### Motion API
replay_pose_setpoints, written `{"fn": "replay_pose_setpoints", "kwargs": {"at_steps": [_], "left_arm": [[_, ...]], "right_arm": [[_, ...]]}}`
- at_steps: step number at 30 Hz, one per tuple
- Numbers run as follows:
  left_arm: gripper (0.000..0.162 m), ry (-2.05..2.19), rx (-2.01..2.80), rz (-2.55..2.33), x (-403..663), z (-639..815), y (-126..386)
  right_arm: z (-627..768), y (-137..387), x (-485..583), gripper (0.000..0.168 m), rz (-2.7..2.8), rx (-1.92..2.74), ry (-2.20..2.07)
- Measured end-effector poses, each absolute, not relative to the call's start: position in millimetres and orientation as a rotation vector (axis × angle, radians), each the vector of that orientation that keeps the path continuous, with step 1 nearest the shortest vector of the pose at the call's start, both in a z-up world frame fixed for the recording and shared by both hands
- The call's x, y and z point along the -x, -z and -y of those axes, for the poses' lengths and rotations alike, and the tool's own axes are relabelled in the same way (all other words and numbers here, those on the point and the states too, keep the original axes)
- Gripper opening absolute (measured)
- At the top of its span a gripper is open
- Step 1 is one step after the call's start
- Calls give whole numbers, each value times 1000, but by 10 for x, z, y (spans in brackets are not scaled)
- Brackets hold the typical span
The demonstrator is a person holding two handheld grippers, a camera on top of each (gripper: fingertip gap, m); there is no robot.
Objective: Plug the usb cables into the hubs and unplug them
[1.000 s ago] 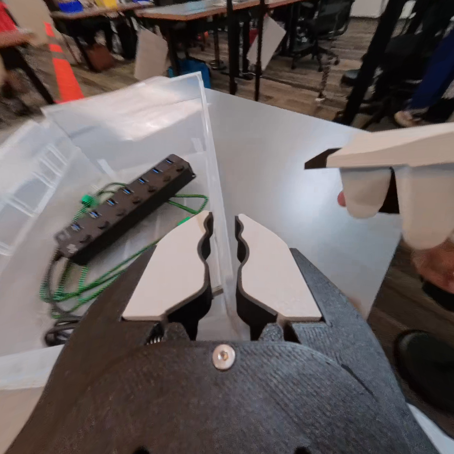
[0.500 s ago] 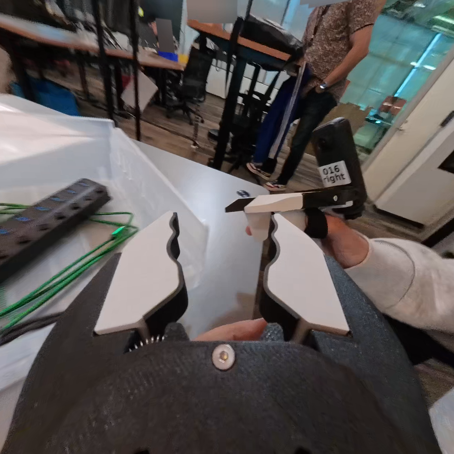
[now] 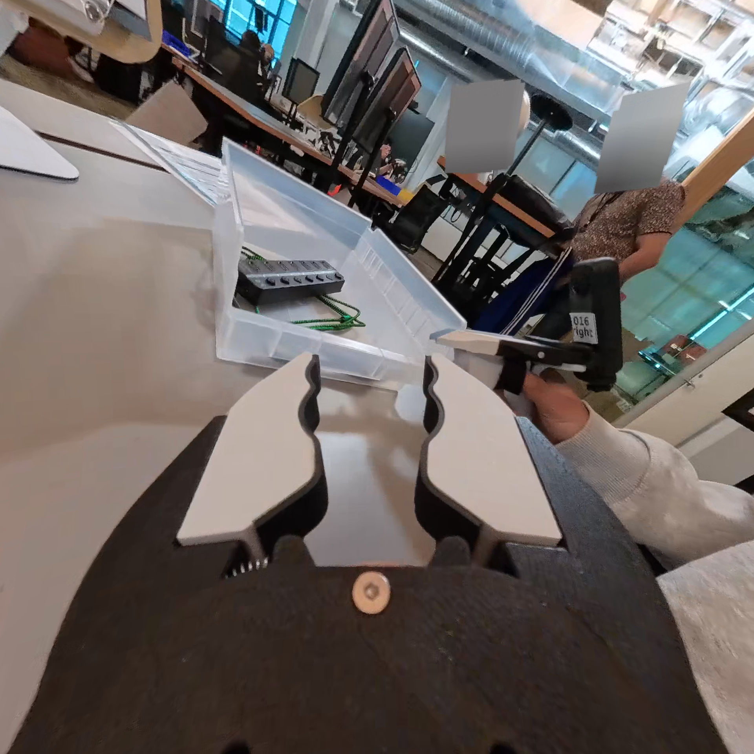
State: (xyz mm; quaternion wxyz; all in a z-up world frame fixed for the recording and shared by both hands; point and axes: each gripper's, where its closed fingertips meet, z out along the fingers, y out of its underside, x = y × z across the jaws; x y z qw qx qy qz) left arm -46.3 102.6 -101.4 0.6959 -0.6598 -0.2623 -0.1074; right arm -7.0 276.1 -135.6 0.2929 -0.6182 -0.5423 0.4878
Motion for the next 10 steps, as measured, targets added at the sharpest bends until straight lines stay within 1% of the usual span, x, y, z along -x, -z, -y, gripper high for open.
{"fn": "replay_pose_setpoints", "kwargs": {"at_steps": [1,2,4,8,10], "left_arm": [[50,248,1483,592,446,-1024,1048],[50,263,1489,594,424,-1024,1062],[49,277,1484,593,393,-1014,1053],[48,269,1483,606,392,-987,1066],[48,266,1485,613,399,-986,1078]], "right_arm": [[-2798,1380,90,39,1456,1649,-1295],[-2816,1397,111,42,1471,1654,-1315],[-2886,1407,156,40,1472,1671,-1342],[-3260,1390,219,24,1449,1649,-1220],[-3463,1384,232,20,1423,1654,-1195]]}}
